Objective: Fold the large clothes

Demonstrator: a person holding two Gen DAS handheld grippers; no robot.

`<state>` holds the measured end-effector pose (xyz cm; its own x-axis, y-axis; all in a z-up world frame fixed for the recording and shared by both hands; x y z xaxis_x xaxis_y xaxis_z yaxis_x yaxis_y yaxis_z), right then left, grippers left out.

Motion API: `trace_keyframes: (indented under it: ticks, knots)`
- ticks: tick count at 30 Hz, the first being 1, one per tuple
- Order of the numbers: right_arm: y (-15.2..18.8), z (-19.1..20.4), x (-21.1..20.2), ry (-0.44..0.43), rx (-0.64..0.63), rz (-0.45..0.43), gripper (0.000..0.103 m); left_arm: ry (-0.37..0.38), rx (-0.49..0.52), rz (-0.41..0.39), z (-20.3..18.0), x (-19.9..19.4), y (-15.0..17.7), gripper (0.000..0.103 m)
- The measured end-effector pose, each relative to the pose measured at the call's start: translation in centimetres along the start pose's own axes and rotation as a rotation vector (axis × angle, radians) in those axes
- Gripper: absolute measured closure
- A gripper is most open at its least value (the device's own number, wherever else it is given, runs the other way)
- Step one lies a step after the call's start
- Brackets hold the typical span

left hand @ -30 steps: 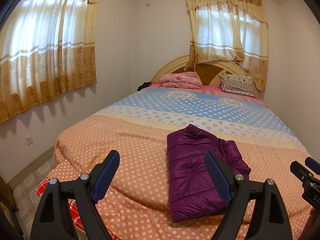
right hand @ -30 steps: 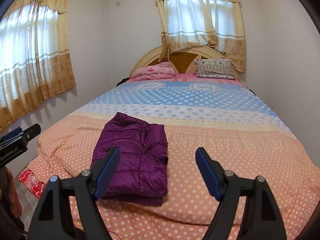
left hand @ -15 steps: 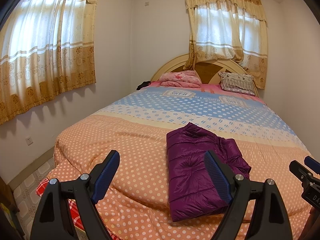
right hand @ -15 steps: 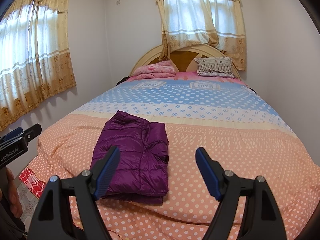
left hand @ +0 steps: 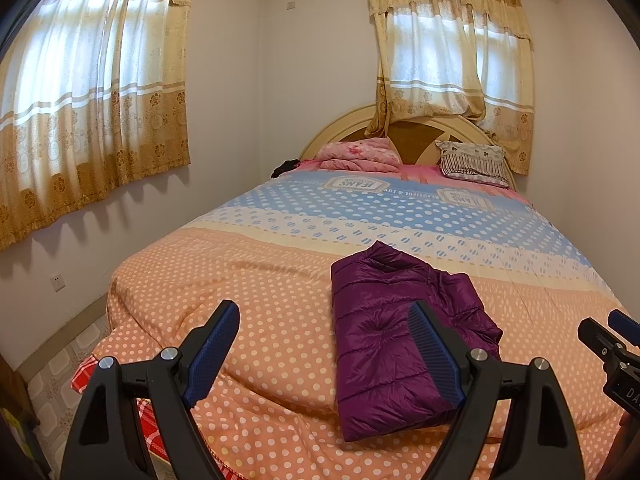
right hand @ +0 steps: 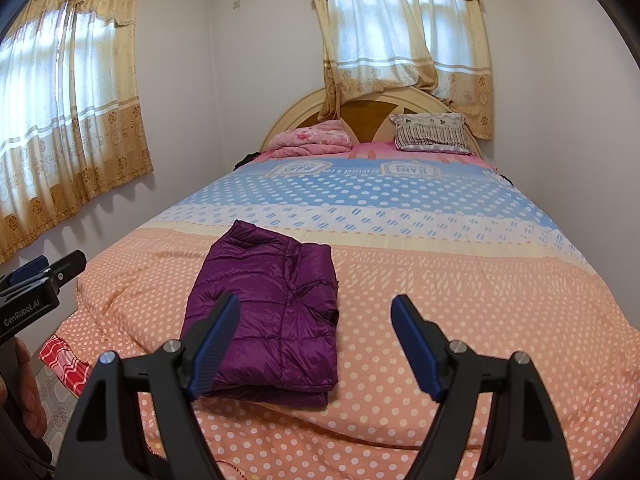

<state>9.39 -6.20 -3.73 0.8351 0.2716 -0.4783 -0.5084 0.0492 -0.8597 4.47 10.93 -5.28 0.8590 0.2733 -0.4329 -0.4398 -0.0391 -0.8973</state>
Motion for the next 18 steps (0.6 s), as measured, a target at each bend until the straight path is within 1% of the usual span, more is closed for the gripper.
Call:
trace_keyframes:
  ticks: [4,7,8,13,16,18]
  knots:
    - [0.02,-0.02,0.02,0.001,-0.001,-0.001,0.023,0.031,0.0,0.021,0.19,0.56,0.02,0.016]
    - [0.07,-0.2,0.12,0.001,0.001,0.0,0.023,0.009,0.013,0.022,0.1,0.67,0.08,0.016]
    - [0.08,-0.25,0.13,0.001,0.002,0.001,0.023,0.019,0.015,0.024,0.02,0.67,0.09,0.016]
    - [0.08,-0.31,0.12,0.001,0.001,0.001,0.023,0.011,0.032,0.015,-0.14,0.6,0.12,0.016]
    - [0.07,-0.3,0.13,0.0,0.002,0.001,0.023,-0.002,0.056,-0.003,-0.35,0.47,0.14,0.016]
    - [0.08,-0.3,0.13,0.002,0.002,0.001,0.023,0.005,0.055,-0.003,-0.38,0.51,0.13,0.016]
Point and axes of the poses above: each gripper's, at about its wrist camera, not at the fingertips, and x roughly the way its jaws point, z to its left, y to its underside, the point moved 4 cm from there along x, roughly the way its jaws point, and after that the axes turned 6 degrees about x, right-handed, at the moved point
